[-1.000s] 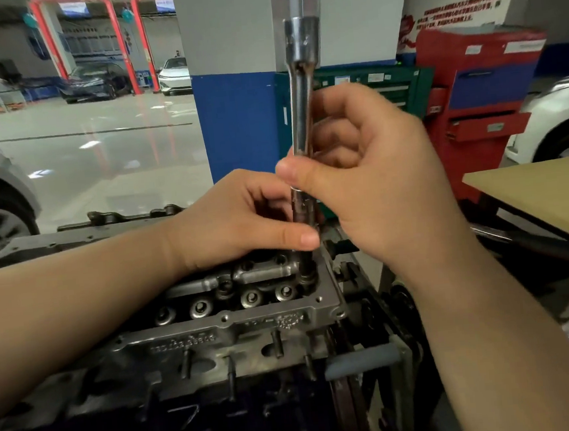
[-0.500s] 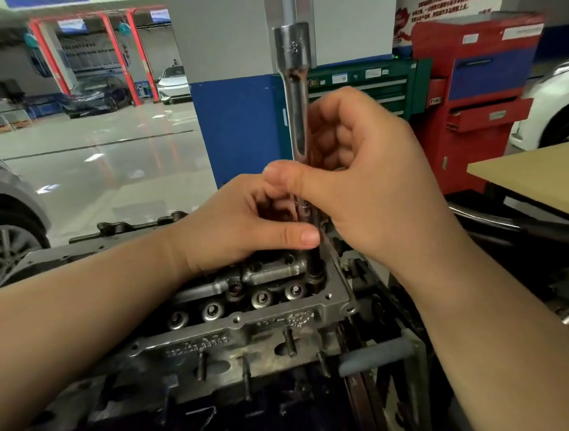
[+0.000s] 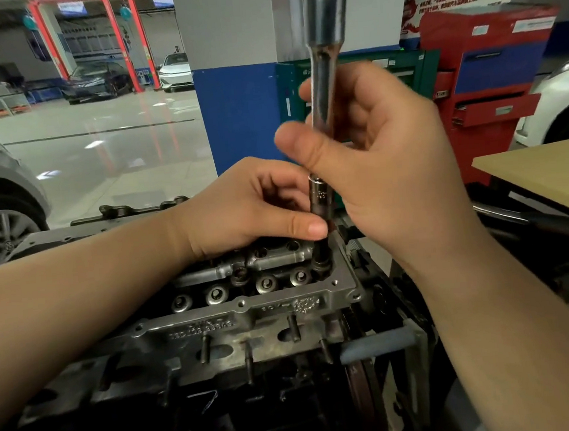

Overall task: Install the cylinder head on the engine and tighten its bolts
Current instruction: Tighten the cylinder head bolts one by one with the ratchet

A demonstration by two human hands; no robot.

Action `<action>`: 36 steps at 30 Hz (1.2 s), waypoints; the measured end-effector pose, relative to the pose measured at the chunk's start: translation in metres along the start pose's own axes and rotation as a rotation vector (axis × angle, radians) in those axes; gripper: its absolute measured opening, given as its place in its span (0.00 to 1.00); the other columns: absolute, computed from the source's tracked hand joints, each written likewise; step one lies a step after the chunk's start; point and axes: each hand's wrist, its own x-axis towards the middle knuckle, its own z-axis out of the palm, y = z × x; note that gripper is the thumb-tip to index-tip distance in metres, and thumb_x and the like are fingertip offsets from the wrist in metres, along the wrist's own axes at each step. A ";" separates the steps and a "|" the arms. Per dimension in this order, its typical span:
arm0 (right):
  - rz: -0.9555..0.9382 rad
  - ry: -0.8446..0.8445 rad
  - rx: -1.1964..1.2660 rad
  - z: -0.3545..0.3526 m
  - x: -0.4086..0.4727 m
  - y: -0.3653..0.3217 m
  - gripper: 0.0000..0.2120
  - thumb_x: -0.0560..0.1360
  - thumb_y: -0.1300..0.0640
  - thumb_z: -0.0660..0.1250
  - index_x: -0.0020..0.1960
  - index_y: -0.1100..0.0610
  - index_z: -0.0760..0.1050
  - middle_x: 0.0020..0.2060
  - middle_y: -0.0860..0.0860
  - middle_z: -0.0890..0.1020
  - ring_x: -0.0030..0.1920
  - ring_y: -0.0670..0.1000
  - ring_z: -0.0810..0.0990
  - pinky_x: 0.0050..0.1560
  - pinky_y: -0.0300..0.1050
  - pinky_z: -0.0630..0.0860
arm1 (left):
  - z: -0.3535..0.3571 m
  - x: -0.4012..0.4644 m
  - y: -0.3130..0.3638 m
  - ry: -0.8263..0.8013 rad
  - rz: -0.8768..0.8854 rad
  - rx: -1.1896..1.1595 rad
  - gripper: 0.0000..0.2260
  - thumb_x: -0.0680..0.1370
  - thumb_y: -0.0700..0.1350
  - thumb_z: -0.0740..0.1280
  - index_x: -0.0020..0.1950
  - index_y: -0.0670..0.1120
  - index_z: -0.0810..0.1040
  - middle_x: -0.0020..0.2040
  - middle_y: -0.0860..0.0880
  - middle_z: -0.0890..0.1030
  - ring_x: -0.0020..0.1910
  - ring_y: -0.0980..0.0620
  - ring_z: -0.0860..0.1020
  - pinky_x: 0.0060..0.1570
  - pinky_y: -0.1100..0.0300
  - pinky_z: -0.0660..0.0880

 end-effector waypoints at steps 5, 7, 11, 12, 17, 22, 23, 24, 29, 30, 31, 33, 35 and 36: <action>0.040 -0.229 0.199 -0.013 0.002 -0.002 0.13 0.83 0.63 0.63 0.58 0.48 0.79 0.49 0.50 0.88 0.53 0.46 0.86 0.54 0.35 0.79 | -0.002 -0.002 -0.003 -0.044 0.000 -0.053 0.17 0.76 0.40 0.73 0.59 0.29 0.81 0.55 0.28 0.83 0.55 0.20 0.78 0.64 0.27 0.72; 0.013 -0.267 0.145 -0.017 0.004 -0.002 0.17 0.80 0.66 0.65 0.61 0.47 0.78 0.49 0.50 0.88 0.52 0.49 0.87 0.54 0.41 0.82 | -0.002 -0.002 -0.004 -0.020 0.013 -0.049 0.17 0.77 0.41 0.73 0.59 0.29 0.80 0.55 0.29 0.83 0.56 0.24 0.80 0.65 0.28 0.72; -0.021 -0.099 -0.048 -0.009 0.002 0.004 0.15 0.73 0.56 0.79 0.57 0.51 0.79 0.43 0.49 0.86 0.43 0.48 0.87 0.45 0.45 0.84 | 0.002 0.000 0.000 0.050 0.041 -0.027 0.18 0.72 0.52 0.81 0.57 0.46 0.84 0.52 0.23 0.78 0.52 0.21 0.77 0.60 0.27 0.72; -0.021 -0.058 -0.081 -0.007 0.001 0.005 0.15 0.72 0.52 0.80 0.55 0.51 0.79 0.42 0.48 0.86 0.41 0.48 0.86 0.42 0.47 0.84 | 0.002 0.000 0.000 0.054 0.026 -0.033 0.19 0.70 0.54 0.82 0.55 0.45 0.84 0.50 0.23 0.77 0.50 0.21 0.76 0.58 0.26 0.72; -0.026 -0.183 0.080 -0.015 0.005 0.005 0.08 0.82 0.56 0.67 0.59 0.47 0.80 0.48 0.50 0.87 0.51 0.48 0.86 0.52 0.46 0.83 | 0.001 0.000 -0.003 -0.017 -0.015 -0.058 0.19 0.76 0.43 0.74 0.56 0.28 0.78 0.50 0.24 0.79 0.47 0.30 0.80 0.56 0.32 0.75; -0.030 -0.123 0.011 -0.016 0.004 0.002 0.14 0.76 0.60 0.76 0.60 0.52 0.79 0.46 0.49 0.87 0.47 0.48 0.87 0.49 0.45 0.85 | 0.002 -0.001 -0.002 0.025 0.019 -0.048 0.15 0.76 0.43 0.73 0.60 0.38 0.82 0.55 0.31 0.83 0.55 0.33 0.83 0.62 0.38 0.78; -0.036 -0.059 -0.042 -0.014 0.003 0.002 0.16 0.73 0.56 0.79 0.58 0.52 0.79 0.44 0.49 0.87 0.44 0.47 0.87 0.45 0.45 0.84 | 0.002 0.000 -0.002 0.029 0.012 -0.013 0.18 0.75 0.45 0.75 0.60 0.36 0.81 0.55 0.28 0.82 0.54 0.28 0.81 0.62 0.33 0.76; -0.039 -0.018 -0.075 -0.011 0.002 0.002 0.18 0.71 0.53 0.81 0.56 0.52 0.78 0.42 0.50 0.85 0.42 0.48 0.86 0.43 0.46 0.84 | 0.002 0.000 0.000 0.022 -0.005 0.012 0.21 0.73 0.47 0.77 0.59 0.33 0.80 0.54 0.25 0.80 0.54 0.24 0.78 0.61 0.28 0.74; -0.055 -0.061 -0.014 -0.007 -0.001 0.000 0.03 0.82 0.52 0.68 0.55 0.46 0.78 0.46 0.54 0.85 0.47 0.49 0.85 0.51 0.52 0.83 | 0.000 0.000 -0.001 -0.007 -0.041 -0.050 0.21 0.73 0.43 0.77 0.57 0.28 0.80 0.52 0.25 0.81 0.52 0.21 0.79 0.62 0.26 0.72; -0.034 -0.088 0.034 -0.009 -0.001 -0.001 0.06 0.83 0.55 0.65 0.55 0.46 0.79 0.46 0.53 0.86 0.47 0.49 0.86 0.51 0.52 0.84 | 0.000 -0.001 -0.002 -0.006 -0.035 -0.057 0.20 0.74 0.42 0.76 0.57 0.28 0.80 0.53 0.26 0.82 0.53 0.22 0.80 0.63 0.27 0.72; -0.017 -0.117 0.068 -0.011 0.000 -0.002 0.09 0.83 0.58 0.64 0.55 0.46 0.80 0.45 0.51 0.87 0.46 0.49 0.87 0.50 0.51 0.85 | 0.000 -0.001 -0.003 -0.010 -0.028 -0.060 0.19 0.74 0.41 0.75 0.58 0.29 0.81 0.54 0.27 0.83 0.55 0.23 0.80 0.64 0.28 0.73; -0.013 -0.118 0.038 -0.012 0.001 -0.004 0.09 0.81 0.60 0.68 0.56 0.47 0.80 0.44 0.49 0.87 0.44 0.50 0.88 0.47 0.49 0.85 | 0.000 -0.002 -0.004 -0.005 -0.008 -0.057 0.18 0.76 0.40 0.74 0.60 0.29 0.80 0.56 0.30 0.84 0.57 0.27 0.82 0.66 0.34 0.76; -0.013 -0.055 -0.029 -0.008 0.001 -0.004 0.10 0.76 0.56 0.76 0.55 0.50 0.78 0.43 0.50 0.86 0.43 0.49 0.87 0.45 0.50 0.85 | 0.001 -0.001 -0.003 0.012 -0.002 -0.024 0.21 0.75 0.43 0.75 0.60 0.28 0.78 0.55 0.27 0.81 0.54 0.30 0.81 0.64 0.36 0.77; 0.000 -0.018 -0.056 -0.007 0.000 -0.003 0.14 0.73 0.52 0.79 0.54 0.51 0.77 0.43 0.51 0.85 0.42 0.49 0.86 0.44 0.52 0.84 | 0.002 0.000 -0.002 0.013 -0.003 0.008 0.24 0.74 0.46 0.76 0.59 0.28 0.77 0.54 0.25 0.79 0.53 0.27 0.80 0.63 0.31 0.75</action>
